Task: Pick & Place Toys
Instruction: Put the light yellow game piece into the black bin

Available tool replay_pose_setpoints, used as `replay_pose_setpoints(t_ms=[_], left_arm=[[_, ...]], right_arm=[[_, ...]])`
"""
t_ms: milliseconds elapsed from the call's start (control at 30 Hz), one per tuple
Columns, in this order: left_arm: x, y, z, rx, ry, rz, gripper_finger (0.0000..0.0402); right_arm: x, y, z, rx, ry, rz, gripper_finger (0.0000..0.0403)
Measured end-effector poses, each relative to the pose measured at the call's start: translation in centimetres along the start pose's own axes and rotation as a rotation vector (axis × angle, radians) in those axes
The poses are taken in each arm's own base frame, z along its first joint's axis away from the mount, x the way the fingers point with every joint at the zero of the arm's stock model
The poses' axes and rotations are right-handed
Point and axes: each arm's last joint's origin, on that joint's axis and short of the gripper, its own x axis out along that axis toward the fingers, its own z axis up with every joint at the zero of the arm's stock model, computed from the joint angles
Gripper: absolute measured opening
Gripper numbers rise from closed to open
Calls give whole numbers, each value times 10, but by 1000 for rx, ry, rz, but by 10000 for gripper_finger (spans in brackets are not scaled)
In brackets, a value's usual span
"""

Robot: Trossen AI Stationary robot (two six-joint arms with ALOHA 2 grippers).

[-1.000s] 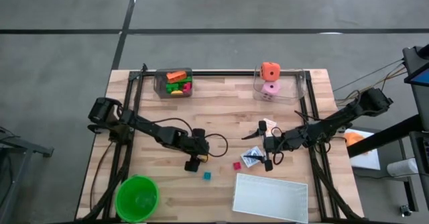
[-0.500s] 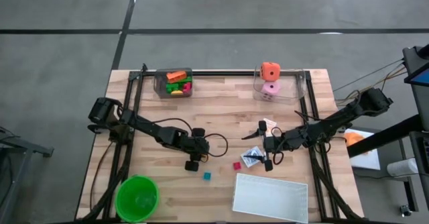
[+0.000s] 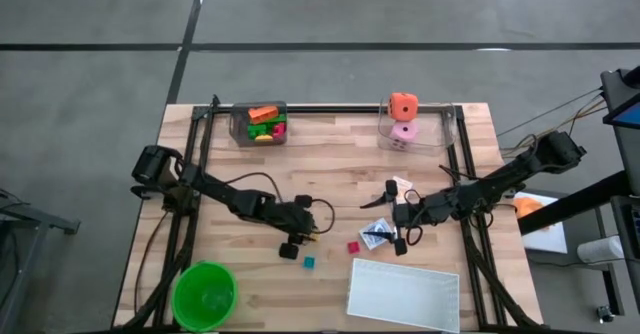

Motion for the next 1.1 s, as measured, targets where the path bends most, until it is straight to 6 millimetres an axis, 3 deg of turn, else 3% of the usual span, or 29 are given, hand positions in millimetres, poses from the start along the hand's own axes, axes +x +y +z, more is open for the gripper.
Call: replay_pose_setpoints(t_ms=[133,267,600,800,967,1100], left_arm=[[-4,3,-7,0,-193,-10,128],[-21,14,-16,-56,-269,45,128],[-104,79,-33,-283,-451,444,128],[-146,127,-67,-521,-428,724,128],[-160,154,-93,-679,-346,851,128],[-164,163,-108,-752,-282,895,128]], right_arm=[[2,1,-3,-4,16,1,313],[5,2,-7,-7,31,2,313],[7,3,-6,-8,6,0,313],[7,2,-5,-13,-1,0,313],[7,2,-5,-15,-5,0,313],[7,2,-5,-16,-5,0,313]])
